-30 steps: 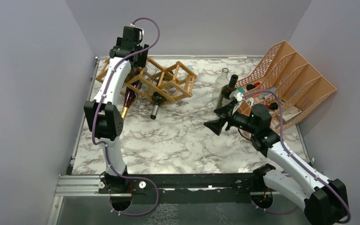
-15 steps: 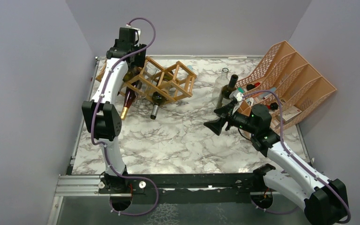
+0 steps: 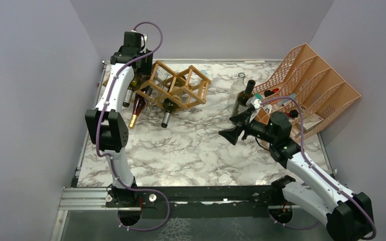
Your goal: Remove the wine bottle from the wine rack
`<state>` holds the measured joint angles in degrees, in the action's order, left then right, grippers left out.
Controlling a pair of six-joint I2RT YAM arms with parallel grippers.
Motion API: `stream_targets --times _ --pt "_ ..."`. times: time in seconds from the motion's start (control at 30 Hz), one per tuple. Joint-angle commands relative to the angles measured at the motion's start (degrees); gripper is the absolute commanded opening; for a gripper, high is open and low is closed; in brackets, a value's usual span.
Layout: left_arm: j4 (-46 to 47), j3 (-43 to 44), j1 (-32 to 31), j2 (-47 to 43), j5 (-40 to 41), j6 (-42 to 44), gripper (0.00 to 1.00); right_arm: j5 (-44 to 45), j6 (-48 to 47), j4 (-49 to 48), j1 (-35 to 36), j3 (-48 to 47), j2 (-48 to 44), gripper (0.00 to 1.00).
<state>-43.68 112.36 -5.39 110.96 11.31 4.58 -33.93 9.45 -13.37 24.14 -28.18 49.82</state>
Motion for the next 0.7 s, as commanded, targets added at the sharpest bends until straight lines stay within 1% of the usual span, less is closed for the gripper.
stream_targets --times 0.0,0.27,0.47,0.6,0.67 --pt "-1.93 -0.16 0.64 -4.42 0.3 -1.21 0.52 -0.59 -0.14 0.45 -0.1 -0.79 -0.6 1.0" --pt "-1.91 -0.15 0.64 -10.76 0.2 -2.98 0.4 0.51 0.22 0.28 -0.07 -0.73 -0.24 1.0" --pt "0.27 -5.77 0.64 -18.52 -2.25 -5.55 0.36 3.07 4.58 -1.79 -0.1 0.1 -0.16 1.0" --pt "2.08 -10.27 0.64 -23.92 -6.95 -8.09 0.35 8.92 6.49 -0.07 -0.12 0.07 -0.66 1.0" --pt "2.67 -11.96 0.64 -26.6 -11.19 -9.54 0.34 8.31 5.68 -0.19 -0.15 0.44 -0.78 1.0"
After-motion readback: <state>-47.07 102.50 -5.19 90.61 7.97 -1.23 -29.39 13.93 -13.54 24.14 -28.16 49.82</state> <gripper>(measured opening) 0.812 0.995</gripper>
